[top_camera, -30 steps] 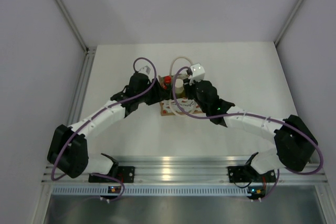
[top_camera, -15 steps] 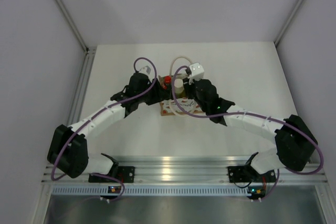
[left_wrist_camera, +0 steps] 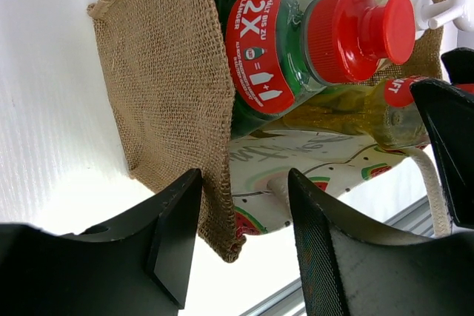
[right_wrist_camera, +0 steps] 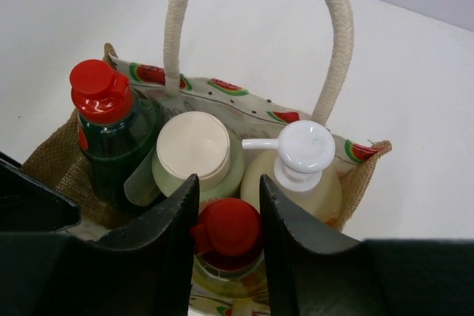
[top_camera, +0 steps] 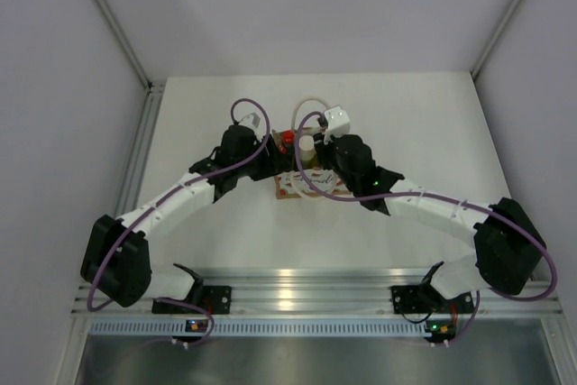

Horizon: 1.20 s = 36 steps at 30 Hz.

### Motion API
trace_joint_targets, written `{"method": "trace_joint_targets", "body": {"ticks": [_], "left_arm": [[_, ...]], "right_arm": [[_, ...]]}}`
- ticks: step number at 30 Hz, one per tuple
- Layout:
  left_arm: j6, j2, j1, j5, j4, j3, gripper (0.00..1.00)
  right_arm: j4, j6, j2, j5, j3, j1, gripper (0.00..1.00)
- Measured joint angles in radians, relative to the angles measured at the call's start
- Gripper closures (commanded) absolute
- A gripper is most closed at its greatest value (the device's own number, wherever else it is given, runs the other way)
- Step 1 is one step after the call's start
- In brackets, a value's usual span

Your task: Take the personal care products out of the canvas bag

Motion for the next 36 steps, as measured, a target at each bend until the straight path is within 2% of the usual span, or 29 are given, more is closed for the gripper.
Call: {"method": "trace_joint_targets", "body": {"ticks": [7,8,12,22,36], "left_arm": [[0.003,0.0,0.0,0.005,0.001,0.0,0.41],[0.003,0.0,0.0,0.005,0.0,0.0,0.35],[0.006,0.0,0.0,0.009,0.0,0.0,0.23],[0.006,0.0,-0.001,0.012,0.0,0.0,0.09],[0.006,0.0,-0.001,0.004,0.0,0.0,0.03]], "right_arm": [[-0.023,-0.008,-0.001,-0.007,0.031,0.0,1.0],[-0.023,-0.01,-0.001,-0.008,0.037,0.0,1.0],[-0.04,-0.019,-0.001,-0.011,0.071,0.0,1.0],[-0.08,-0.049,-0.001,-0.014,0.158,0.0,1.0],[-0.203,-0.079,-0.056,-0.013,0.297,0.0,1.0]]}}
